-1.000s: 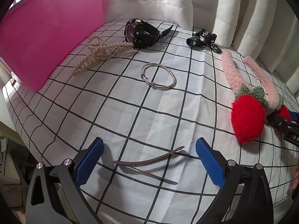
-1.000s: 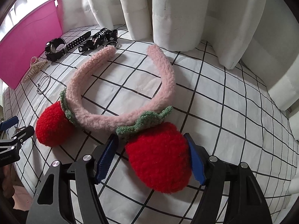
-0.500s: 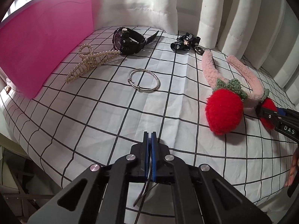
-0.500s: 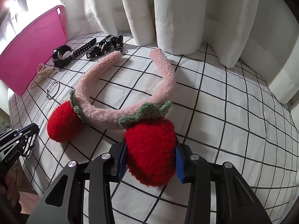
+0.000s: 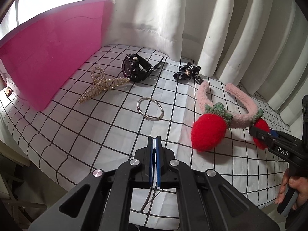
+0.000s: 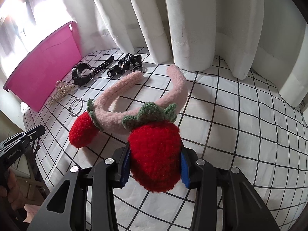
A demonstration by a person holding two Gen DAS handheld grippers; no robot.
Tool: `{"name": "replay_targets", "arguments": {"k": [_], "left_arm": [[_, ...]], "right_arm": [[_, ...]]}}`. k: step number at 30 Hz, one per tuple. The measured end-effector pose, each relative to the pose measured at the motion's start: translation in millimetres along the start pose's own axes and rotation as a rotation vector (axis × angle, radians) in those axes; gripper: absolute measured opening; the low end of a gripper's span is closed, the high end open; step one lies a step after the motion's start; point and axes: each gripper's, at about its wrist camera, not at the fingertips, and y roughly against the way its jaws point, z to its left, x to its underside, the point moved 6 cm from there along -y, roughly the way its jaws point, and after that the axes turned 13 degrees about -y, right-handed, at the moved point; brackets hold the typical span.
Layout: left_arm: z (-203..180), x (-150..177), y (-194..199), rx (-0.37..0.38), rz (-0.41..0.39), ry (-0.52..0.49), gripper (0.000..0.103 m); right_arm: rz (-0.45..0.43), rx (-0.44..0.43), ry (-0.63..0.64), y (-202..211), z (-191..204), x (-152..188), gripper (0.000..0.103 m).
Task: Organize jewelry
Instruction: 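Lift the headband with the right tool and carry it toward the tub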
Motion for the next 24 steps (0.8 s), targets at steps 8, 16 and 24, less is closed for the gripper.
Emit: {"name": "replay_targets", "arguments": {"k": [8,16,24], "left_arm": [[29,-32,28,-0.017,-0.074,0.05,0.003],[50,-48,50,-0.051,-0.119,0.055,0.003],[58,-59,67,-0.023,-0.152,0.044,0.003]], "right_arm": [[-0.033,-0.024,-0.004,15,11,-4,0.04],[-0.063,-0.043,-0.007,27,23,-7,0.04],[-0.121,-0.053,0.012,47,44,-18,0.04]]}}
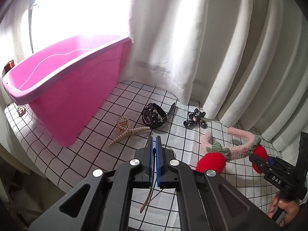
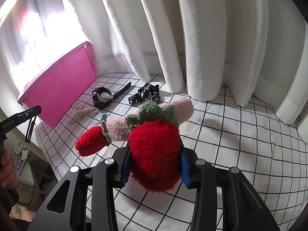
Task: Organize jewelry
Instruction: 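Lift the headband with the right tool and carry it toward the tub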
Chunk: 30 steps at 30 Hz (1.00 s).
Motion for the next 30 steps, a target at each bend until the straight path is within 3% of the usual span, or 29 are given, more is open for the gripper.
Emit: {"name": "replay_targets", "arguments": {"k": [16,30], "left_arm": [[51,-59,39,0.028,-0.128,-0.038,0.003],[135,-115,72,-0.006,-0.274,-0.04,0.003]], "right_arm": [[-0.138,-0.033,0.027,29,79,-44,0.04],[-0.279,-0.143,0.096,30,195,-110,0.04]]}}
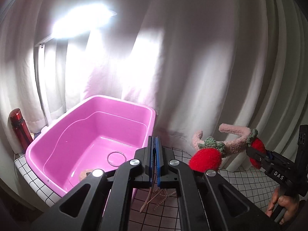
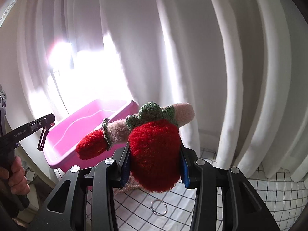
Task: Organize jewelry
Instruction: 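Lift the headband with the right tool and carry it toward the tub, then lower the headband into the tub and open the right tool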
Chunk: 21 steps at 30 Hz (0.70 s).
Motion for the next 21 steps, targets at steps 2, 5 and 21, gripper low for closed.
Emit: {"name": "replay_targets", "arguments": {"k": [2,5,21], "left_arm": [[14,-7,-1,-0.017,-0.016,-0.003,0.003],[34,-15,-1,-0.041,-0.039,-0.006,0.003],[144,20,-28,-0.174,0.036,0.085,0.003]], "right_arm": [[-0.019,-0.021,0.015,-7,18,-9,0.04],[-0.04,-0.057,0.041,-21,47,-26,0.04],[0.059,-0.176,0.207,-115,163,-31,0.04]]}}
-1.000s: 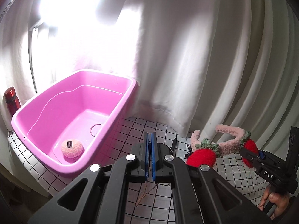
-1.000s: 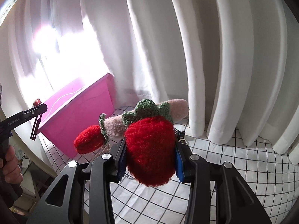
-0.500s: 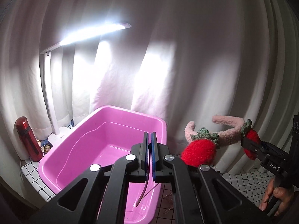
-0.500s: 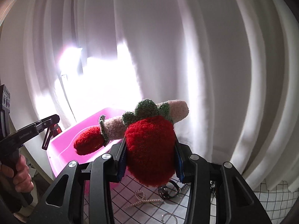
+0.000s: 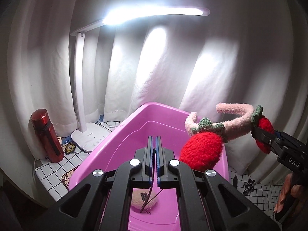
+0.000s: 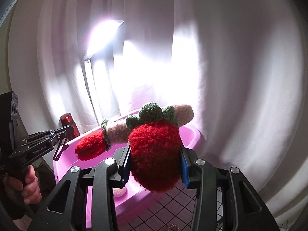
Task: Organize jewelry
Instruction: 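Lower the headband into the tub and open the right tool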
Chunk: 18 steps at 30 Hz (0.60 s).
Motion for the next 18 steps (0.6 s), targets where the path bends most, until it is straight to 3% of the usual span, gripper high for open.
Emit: {"name": "replay_targets", "arguments": {"k": [9,18], "left_arm": [[13,20,-46,-0.034,0.091,0.012,0.003],[12,28,-65,-0.081,0.183,-0.002,0.003]], "right_arm": [[0.132,0.019,0.04,-66,16,13,0.04],[0.18,0.041,0.04,-89,12,22,0.04]]}}
